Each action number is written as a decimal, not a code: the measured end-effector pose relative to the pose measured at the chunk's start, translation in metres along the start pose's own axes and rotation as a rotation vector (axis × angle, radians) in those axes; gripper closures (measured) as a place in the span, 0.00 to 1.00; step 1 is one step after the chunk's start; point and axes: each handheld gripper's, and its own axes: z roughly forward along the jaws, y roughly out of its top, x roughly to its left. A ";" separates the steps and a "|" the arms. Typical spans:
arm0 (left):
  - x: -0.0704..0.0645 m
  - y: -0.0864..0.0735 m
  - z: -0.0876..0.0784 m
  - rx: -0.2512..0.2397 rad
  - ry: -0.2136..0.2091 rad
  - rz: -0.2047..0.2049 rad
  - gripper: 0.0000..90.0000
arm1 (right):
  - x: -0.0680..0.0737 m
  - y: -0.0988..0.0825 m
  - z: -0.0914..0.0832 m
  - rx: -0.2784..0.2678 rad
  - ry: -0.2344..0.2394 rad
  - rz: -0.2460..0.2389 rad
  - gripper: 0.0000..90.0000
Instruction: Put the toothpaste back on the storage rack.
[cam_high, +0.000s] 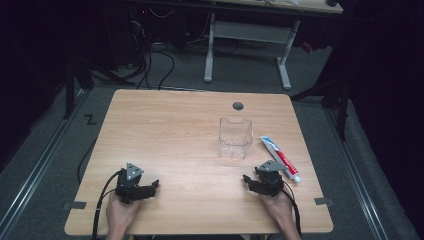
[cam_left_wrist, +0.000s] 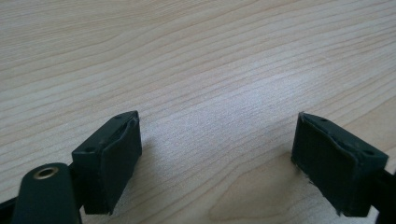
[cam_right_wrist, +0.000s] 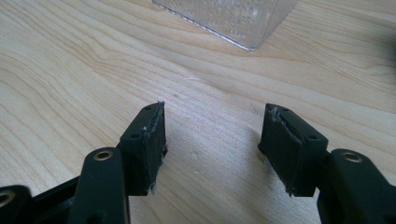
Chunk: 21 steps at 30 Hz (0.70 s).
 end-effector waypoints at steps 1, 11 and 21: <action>0.000 0.000 0.000 0.000 0.000 0.000 0.18 | 0.000 0.000 0.000 0.000 0.000 0.001 0.45; 0.001 0.001 0.000 -0.004 0.008 -0.007 0.20 | -0.003 0.001 -0.002 0.014 0.000 0.009 0.52; 0.000 0.000 0.000 -0.004 0.014 -0.011 0.20 | -0.006 -0.003 -0.014 -0.013 0.001 0.019 0.54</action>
